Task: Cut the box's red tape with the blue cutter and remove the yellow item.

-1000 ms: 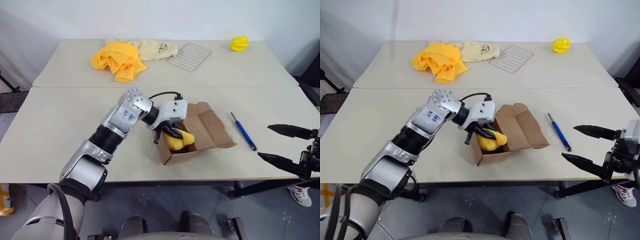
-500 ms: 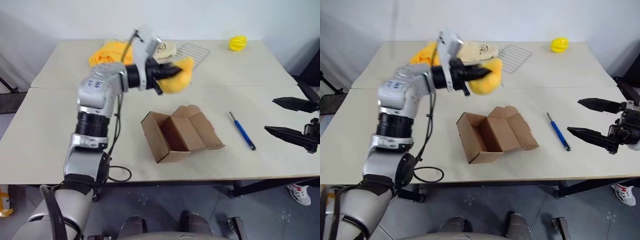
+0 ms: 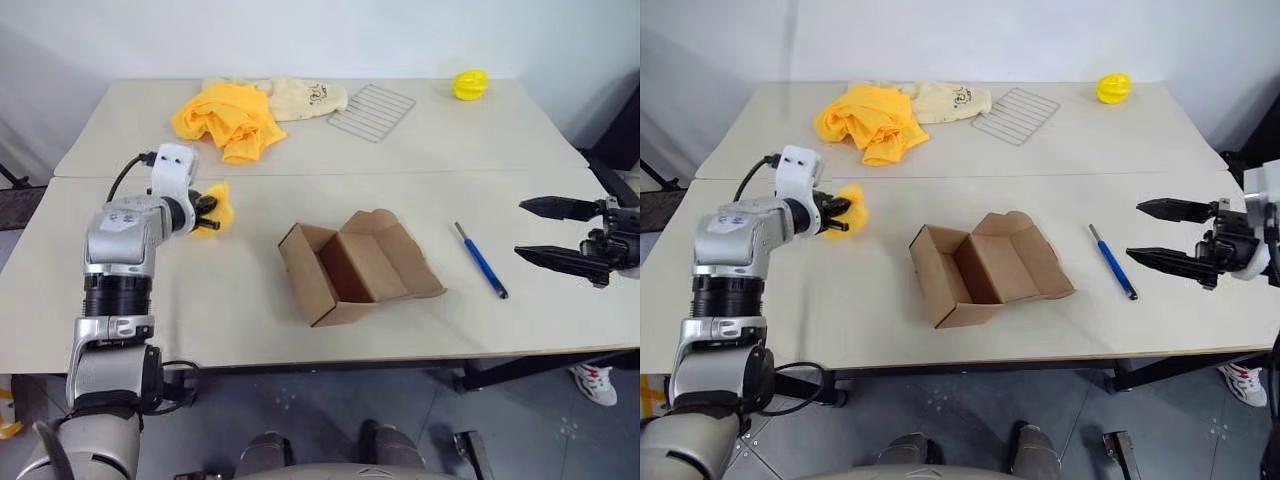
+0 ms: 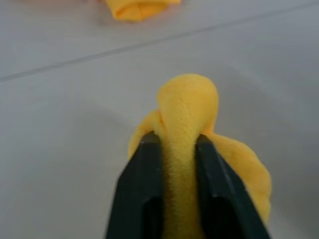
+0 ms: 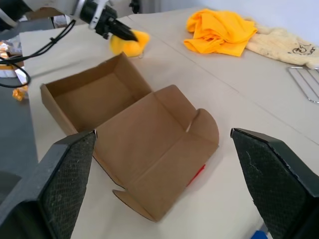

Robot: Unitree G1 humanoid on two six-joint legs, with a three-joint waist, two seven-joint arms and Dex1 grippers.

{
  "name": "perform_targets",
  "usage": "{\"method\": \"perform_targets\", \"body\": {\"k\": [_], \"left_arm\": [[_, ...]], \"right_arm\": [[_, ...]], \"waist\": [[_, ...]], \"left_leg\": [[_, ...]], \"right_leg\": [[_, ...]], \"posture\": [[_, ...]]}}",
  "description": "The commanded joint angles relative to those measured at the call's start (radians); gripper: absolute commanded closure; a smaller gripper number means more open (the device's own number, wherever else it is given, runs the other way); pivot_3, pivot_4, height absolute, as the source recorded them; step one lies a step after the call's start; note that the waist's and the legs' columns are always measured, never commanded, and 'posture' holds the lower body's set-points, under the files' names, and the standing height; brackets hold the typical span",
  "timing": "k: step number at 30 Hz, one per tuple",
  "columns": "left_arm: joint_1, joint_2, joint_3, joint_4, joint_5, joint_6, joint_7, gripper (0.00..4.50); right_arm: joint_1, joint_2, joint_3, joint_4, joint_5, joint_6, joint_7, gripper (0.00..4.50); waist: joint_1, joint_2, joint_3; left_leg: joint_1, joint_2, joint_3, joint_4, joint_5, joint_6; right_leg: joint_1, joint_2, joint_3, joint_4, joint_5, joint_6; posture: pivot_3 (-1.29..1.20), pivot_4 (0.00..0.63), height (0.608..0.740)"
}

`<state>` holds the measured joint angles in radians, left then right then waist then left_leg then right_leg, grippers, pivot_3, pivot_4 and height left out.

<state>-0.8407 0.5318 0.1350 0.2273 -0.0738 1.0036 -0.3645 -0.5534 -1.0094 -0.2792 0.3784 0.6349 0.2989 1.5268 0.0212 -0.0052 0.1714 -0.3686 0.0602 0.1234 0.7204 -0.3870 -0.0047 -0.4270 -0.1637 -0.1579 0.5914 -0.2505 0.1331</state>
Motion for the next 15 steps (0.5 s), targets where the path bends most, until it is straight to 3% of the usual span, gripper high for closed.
{"method": "perform_targets", "body": {"k": [1, 9, 12, 15], "left_arm": [[0.03, 0.036, 0.014, -0.154, -0.025, 0.079, -0.009, 2.5], [0.108, 0.143, 0.088, -0.383, -0.132, 0.127, -0.111, 0.01], [0.215, 0.145, 0.172, -0.507, -0.183, -0.13, -0.19, 0.01], [0.372, 0.166, 0.197, -0.619, -0.238, -0.26, -0.302, 0.01]], "right_arm": [[-0.056, 0.012, 0.012, 0.027, -0.011, -0.018, 0.049, 0.0], [-0.112, 0.018, 0.041, 0.084, -0.038, -0.03, 0.074, 0.0], [-0.128, 0.012, 0.051, 0.109, -0.047, -0.038, 0.085, 0.0], [-0.137, -0.002, 0.072, 0.136, -0.052, -0.054, 0.088, 0.0]], "waist": [[-0.003, 0.0, 0.0], [-0.005, 0.0, 0.0], [-0.008, 0.0, 0.0], [-0.008, 0.0, 0.0]], "left_leg": [[0.0, 0.0, 0.0, 0.0, 0.0, 0.0], [0.0, 0.0, 0.0, 0.0, 0.0, -0.001], [0.0, 0.001, 0.0, 0.0, 0.0, -0.001], [0.0, 0.001, 0.0, 0.0, 0.0, -0.001]], "right_leg": [[0.0, 0.0, 0.0, 0.0, 0.0, 0.0], [0.0, 0.0, 0.0, 0.0, 0.0, 0.0], [-0.001, 0.0, 0.0, 0.0, 0.0, 0.0], [-0.001, 0.0, 0.0, 0.0, 0.0, 0.0]], "posture": [[0.0, 0.15, 0.74], [0.0, 0.15, 0.74], [0.0, 0.15, 0.74], [0.0, 0.15, 0.74]]}}
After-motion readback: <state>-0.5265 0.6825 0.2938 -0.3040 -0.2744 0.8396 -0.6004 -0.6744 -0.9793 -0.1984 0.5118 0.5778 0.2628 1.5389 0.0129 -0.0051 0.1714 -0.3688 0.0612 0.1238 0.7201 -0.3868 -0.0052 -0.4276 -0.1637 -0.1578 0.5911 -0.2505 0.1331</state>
